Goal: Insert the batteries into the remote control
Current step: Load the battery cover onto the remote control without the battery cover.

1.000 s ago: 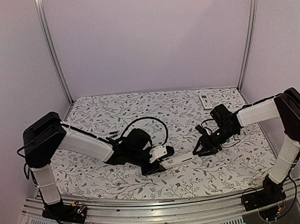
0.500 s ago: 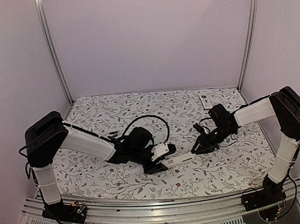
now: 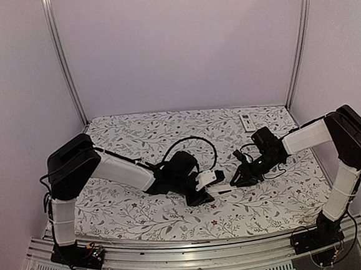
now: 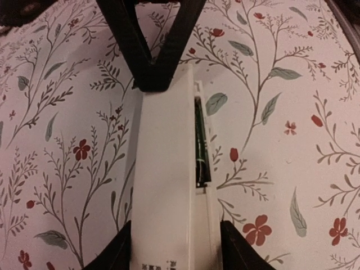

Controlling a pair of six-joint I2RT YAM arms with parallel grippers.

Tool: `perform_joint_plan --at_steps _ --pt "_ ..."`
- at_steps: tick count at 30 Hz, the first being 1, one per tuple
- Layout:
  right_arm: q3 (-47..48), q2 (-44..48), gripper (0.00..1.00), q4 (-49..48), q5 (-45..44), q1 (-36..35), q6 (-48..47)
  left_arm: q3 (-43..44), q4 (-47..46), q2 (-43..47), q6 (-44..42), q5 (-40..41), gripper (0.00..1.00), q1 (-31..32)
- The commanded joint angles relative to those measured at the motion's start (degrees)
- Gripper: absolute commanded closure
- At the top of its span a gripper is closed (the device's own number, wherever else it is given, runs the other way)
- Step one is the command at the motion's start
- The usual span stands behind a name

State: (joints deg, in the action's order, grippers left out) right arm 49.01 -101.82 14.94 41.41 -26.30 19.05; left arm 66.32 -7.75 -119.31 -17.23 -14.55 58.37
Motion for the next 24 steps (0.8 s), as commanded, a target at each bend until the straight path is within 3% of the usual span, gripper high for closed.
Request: perform_joint_plan --at_steps 1,6,15,24 --pt "-1.0 1.6 0.74 -0.8 0.3 -0.9 0.8 2.1 0.9 -2.0 0.2 0.0 0.53 1.5" --pt "-0.7 1.9 0.74 -0.5 0.6 -0.9 0.6 1.4 1.3 -1.1 0.1 0.9 0.63 1.7" --pt "-1.1 2.7 0.74 -0.8 1.8 -1.0 1.0 0.0 0.7 -0.8 -0.1 1.7 0.71 1.8" --pt "-1.0 3.9 0.71 2.7 -1.9 -1.0 0.1 -0.4 1.4 -0.4 -1.0 2.0 0.68 1.8"
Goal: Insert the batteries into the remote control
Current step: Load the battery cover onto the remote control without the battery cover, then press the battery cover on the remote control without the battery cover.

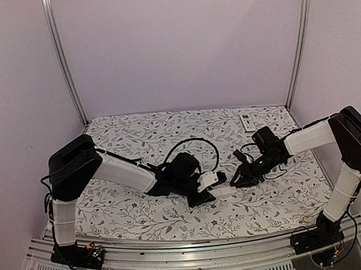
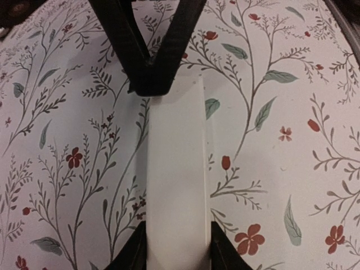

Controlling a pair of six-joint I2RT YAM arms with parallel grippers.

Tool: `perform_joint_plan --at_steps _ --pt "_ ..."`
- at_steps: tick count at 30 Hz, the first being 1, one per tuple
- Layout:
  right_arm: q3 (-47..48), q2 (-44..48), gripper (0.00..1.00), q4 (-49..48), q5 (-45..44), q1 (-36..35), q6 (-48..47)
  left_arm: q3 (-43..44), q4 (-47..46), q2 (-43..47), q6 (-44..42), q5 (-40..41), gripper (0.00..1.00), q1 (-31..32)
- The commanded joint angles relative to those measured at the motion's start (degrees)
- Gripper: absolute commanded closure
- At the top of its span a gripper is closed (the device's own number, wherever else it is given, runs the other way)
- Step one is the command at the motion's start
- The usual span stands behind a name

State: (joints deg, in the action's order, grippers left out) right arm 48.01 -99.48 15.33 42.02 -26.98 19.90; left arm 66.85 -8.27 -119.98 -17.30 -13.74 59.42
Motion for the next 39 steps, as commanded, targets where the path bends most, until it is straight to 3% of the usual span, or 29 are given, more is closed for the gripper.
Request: perform_joint_plan --at_steps 1,11,32,39 --pt "0.1 1.9 0.72 2.9 -2.8 -0.4 -1.0 -1.0 2.1 0.4 -1.0 1.2 0.68 0.8" --pt "-0.1 5.3 0.70 6.3 -5.3 -0.4 -1.0 -1.4 2.1 0.3 -0.2 0.1 0.69 0.6" --pt "-4.0 2.0 0.93 -3.2 -1.2 -2.9 4.6 -1.2 1.9 -0.6 0.9 -1.4 0.78 0.1" --pt "-4.1 1.7 0.95 -6.4 -1.0 -4.0 7.1 -0.9 1.5 -1.0 0.7 -1.8 0.79 0.1"
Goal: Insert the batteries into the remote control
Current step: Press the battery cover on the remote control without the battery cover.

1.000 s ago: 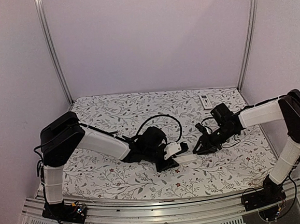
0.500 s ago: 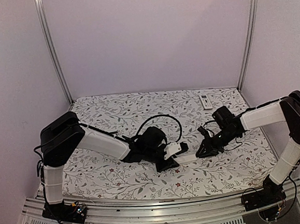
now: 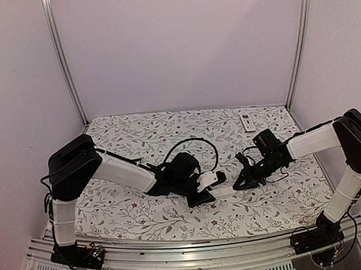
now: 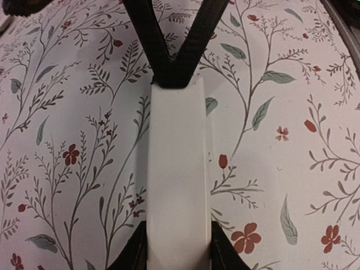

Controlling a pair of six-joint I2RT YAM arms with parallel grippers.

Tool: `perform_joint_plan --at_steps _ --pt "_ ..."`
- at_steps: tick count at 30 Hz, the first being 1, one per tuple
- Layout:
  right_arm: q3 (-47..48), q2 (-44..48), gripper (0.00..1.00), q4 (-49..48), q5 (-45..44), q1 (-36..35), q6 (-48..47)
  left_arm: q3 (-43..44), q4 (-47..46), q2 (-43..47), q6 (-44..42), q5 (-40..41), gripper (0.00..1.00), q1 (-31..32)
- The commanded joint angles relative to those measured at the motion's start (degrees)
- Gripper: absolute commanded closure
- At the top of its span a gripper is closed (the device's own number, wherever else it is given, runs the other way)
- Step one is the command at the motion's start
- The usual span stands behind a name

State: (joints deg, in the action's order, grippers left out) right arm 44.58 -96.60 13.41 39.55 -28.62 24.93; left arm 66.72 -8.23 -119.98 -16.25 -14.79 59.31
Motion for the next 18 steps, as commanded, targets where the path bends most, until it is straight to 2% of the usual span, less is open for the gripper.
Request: perform_joint_plan --at_steps 1,6,12,14,18 --pt "-0.4 -1.3 0.95 -4.8 1.4 -2.8 2.8 -0.8 1.4 -1.0 -0.3 -0.8 0.79 0.2" --pt "-0.1 -1.7 0.85 -4.6 -0.4 -4.3 4.0 -0.8 0.7 -1.4 -0.1 -1.1 0.80 0.2" --pt "0.2 0.6 0.81 -4.1 -3.7 -5.9 5.8 -0.6 0.4 -1.6 0.2 -1.4 0.79 0.2" --pt "1.1 0.7 0.75 -2.6 -4.6 -6.0 5.8 -0.7 0.5 -1.5 0.1 -1.2 0.80 0.1" --pt "2.9 2.1 0.70 3.2 -8.2 -4.7 3.5 -2.2 0.5 -0.8 -0.1 -1.0 0.80 -0.1"
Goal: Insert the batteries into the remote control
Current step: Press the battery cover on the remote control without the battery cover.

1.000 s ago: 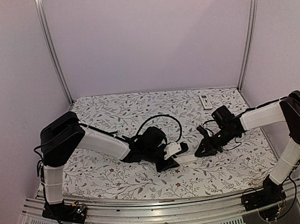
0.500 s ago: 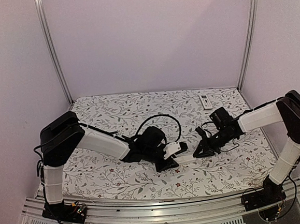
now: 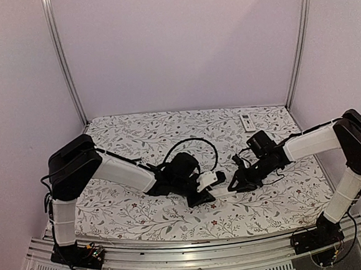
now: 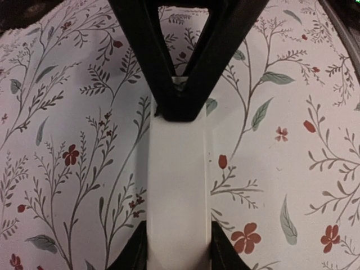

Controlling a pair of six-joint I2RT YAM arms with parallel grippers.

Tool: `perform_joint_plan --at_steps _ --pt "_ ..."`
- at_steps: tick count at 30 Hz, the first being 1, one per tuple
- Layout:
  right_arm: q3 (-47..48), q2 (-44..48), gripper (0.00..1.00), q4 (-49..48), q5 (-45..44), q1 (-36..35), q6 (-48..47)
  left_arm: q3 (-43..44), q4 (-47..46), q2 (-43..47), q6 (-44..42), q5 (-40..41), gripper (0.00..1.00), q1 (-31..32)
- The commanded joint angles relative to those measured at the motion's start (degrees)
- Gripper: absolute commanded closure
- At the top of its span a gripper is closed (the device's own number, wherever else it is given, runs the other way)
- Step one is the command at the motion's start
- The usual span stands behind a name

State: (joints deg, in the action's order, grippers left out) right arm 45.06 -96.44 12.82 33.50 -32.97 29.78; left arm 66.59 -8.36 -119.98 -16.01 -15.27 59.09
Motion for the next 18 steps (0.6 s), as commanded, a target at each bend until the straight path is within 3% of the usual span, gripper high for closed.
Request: perform_joint_plan --at_steps 1,8,14,18 --pt "3.3 2.4 0.69 4.9 -2.5 0.3 -2.3 -2.3 0.7 -0.8 -0.6 -0.1 0.80 0.1" --pt "10.1 6.7 0.61 13.1 -3.2 1.1 -6.9 -2.5 1.3 -1.2 -0.4 -0.4 0.80 0.1" --pt "7.5 7.8 0.76 17.7 -11.8 2.1 -6.2 -3.0 0.7 -1.0 0.1 -0.3 0.79 0.1" --pt "7.4 7.0 0.94 20.1 -19.0 1.9 -5.5 -3.2 0.8 -1.0 0.0 -0.3 0.79 0.1"
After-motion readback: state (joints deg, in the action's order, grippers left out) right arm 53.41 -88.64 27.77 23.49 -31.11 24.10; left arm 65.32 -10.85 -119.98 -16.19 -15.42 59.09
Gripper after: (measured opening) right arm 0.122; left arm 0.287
